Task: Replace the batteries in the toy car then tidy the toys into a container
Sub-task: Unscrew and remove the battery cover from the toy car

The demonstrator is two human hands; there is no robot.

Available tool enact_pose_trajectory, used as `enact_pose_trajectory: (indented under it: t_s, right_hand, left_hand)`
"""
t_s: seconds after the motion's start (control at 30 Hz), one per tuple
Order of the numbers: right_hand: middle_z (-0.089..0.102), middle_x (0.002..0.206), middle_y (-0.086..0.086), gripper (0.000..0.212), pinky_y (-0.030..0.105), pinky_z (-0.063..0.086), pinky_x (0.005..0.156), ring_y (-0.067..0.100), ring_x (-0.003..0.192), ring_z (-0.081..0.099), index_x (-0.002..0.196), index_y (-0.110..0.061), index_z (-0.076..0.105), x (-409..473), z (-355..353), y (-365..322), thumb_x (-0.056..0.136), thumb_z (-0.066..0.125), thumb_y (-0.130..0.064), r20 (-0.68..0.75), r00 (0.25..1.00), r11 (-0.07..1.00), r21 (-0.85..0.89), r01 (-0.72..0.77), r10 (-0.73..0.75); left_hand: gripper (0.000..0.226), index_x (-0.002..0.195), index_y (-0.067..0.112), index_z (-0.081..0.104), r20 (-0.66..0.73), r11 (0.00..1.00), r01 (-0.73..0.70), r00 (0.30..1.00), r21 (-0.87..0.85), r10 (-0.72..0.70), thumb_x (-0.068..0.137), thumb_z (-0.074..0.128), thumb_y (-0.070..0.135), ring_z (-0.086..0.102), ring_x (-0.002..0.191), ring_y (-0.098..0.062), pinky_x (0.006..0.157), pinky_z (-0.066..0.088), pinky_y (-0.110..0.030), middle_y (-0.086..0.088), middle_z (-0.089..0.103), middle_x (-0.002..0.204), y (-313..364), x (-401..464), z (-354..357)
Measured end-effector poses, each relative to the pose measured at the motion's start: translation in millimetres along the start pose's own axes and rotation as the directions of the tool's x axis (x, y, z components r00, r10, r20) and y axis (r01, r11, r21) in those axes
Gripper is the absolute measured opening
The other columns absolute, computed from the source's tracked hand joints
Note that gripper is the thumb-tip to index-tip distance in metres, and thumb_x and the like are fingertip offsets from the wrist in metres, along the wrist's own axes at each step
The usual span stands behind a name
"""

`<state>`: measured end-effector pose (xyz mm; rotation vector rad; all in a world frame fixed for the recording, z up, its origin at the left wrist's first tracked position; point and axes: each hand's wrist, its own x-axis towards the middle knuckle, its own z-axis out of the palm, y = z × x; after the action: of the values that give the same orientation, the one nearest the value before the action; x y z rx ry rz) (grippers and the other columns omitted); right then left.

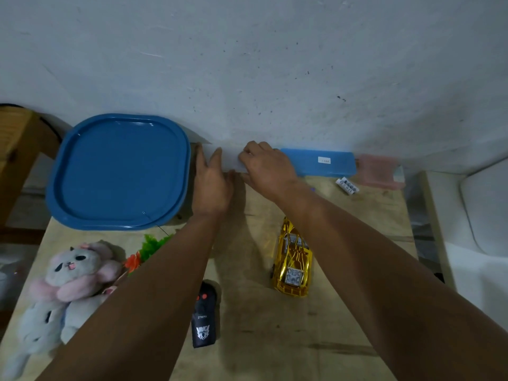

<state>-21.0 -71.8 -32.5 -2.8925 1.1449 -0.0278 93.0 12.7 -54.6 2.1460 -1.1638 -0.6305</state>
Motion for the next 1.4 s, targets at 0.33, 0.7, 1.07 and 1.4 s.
enact_pose_trajectory:
  t_s: [0.33, 0.7, 1.07, 1.4]
  right_hand:
    - [0.055, 0.123, 0.011, 0.037, 0.038, 0.051, 0.079, 0.028, 0.11, 0.053, 0.128, -0.014, 0.059, -1, -5, -2, 0.093, 0.065, -0.025, 0.017, 0.999, 0.999, -0.04, 0.03, -0.03]
    - [0.059, 0.112, 0.013, 0.036, 0.035, 0.041, 0.066, 0.028, 0.101, 0.054, 0.12, -0.008, 0.066, 5, -5, -1, 0.088, 0.07, -0.025, 0.045, 0.994, 0.989, -0.112, 0.1, -0.096]
    - [0.062, 0.111, 0.005, 0.032, 0.033, 0.04, 0.068, 0.026, 0.103, 0.055, 0.121, -0.017, 0.063, 5, -17, 17, 0.093, 0.059, -0.032, -0.131, 0.99, 0.998, -0.041, 0.05, -0.055]
    - [0.065, 0.087, 0.0, 0.022, 0.033, 0.051, 0.062, 0.018, 0.07, 0.061, 0.099, -0.018, 0.064, 2, -15, 22, 0.101, 0.052, -0.035, -0.243, 0.963, 0.993, 0.059, -0.107, 0.118]
  left_hand:
    - [0.064, 0.161, 0.017, 0.03, -0.021, 0.998, -0.012, 1.0, -0.059, 0.011, 0.105, 0.059, 0.022, 0.038, 0.146, -0.033, 0.117, 0.038, -0.049, -0.015, 0.028, 0.165, -2, -2, 3]
    - [0.069, 0.16, 0.014, 0.031, -0.066, 0.99, 0.031, 0.997, -0.136, -0.04, 0.1, 0.064, 0.013, 0.046, 0.14, -0.03, 0.113, 0.043, -0.046, -0.015, 0.044, 0.156, -2, 5, 2]
    - [0.095, 0.167, 0.026, 0.003, -0.086, 0.983, 0.031, 0.995, -0.18, -0.047, 0.098, 0.068, 0.013, 0.052, 0.136, -0.029, 0.11, 0.049, -0.052, -0.013, 0.044, 0.156, 0, 6, -1]
    - [0.099, 0.167, 0.014, 0.001, -0.086, 0.989, 0.062, 0.994, -0.133, -0.074, 0.098, 0.072, 0.019, 0.037, 0.15, -0.031, 0.12, 0.033, -0.039, -0.014, 0.034, 0.166, 0, 8, -4]
